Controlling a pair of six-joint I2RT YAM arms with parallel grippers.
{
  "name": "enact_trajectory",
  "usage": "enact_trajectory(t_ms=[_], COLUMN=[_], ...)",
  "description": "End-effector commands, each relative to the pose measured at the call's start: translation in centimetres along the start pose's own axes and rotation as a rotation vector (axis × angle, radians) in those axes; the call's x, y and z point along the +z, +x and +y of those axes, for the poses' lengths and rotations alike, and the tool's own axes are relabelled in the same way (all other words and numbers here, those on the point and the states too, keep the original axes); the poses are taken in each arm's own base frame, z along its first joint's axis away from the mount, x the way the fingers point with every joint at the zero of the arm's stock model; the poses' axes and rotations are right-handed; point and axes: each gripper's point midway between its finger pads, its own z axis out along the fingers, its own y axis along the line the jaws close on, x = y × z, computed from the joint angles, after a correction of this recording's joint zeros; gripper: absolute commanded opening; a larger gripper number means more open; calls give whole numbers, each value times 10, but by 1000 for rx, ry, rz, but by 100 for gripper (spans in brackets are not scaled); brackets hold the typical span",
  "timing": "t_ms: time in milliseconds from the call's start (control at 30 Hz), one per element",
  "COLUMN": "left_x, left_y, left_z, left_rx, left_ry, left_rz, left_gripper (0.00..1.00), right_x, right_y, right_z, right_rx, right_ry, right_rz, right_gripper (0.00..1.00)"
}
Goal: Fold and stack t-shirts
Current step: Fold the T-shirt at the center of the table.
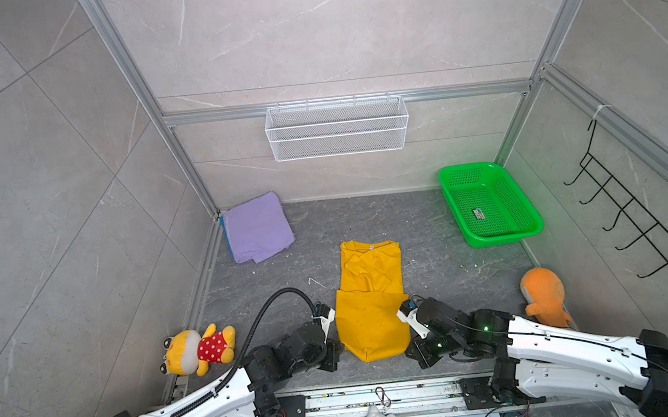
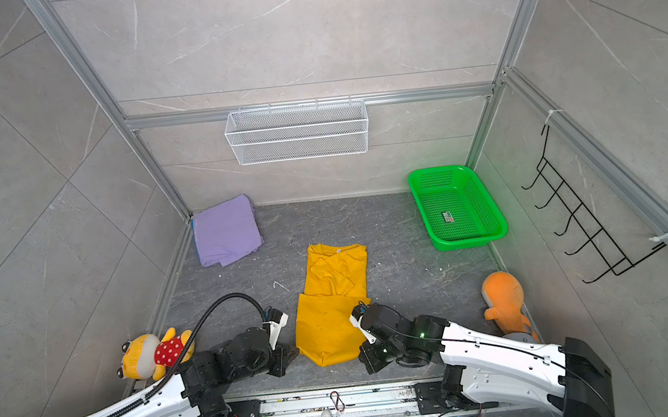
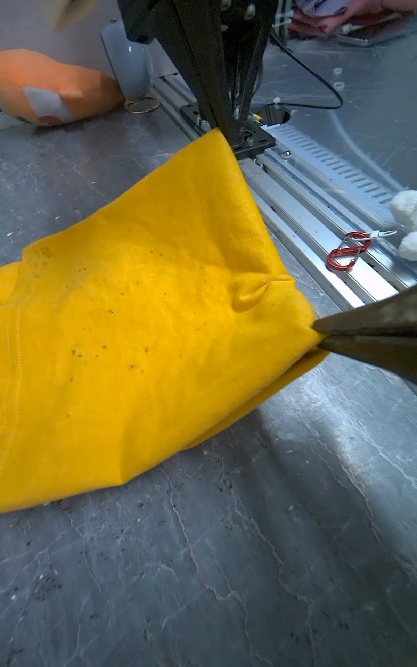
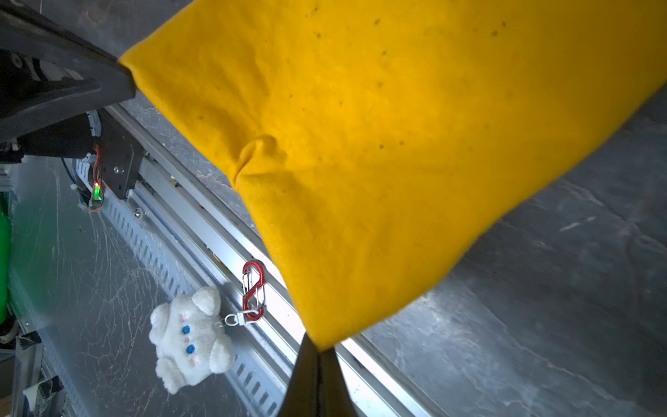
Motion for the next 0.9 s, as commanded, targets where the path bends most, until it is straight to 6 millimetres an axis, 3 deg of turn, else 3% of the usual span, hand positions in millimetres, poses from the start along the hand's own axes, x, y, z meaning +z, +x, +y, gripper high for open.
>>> enact_trajectory(t_ms=[0,233,400,567,733,867], left_x=[-16,-37,-36,-15,8,40], left_y=[-25,-80,-139,-196,-241,-268], left_z=[-5,-21,-18,13,19,32], left_rx=[27,152,162,53,85,57], left_ry=[-48,-113,-159,-99,-91,-35], left_rz=[-126,-303,-351,-342,-315,-247], left_gripper=[0,0,0,0,0,0], right_x=[-16,-49,-53,-44,-26,-8], right_y=[-20,-79,-133,-178,-213,-231], right_z=[10,8,-16,-55,-94,-129], right_rx=[20,-10,48,130,228,314], right_ry=[21,171,213,233,197,165], right_rz=[-78,-201,-234,-231,-230,-220], right_gripper=[0,0,0,0,0,0])
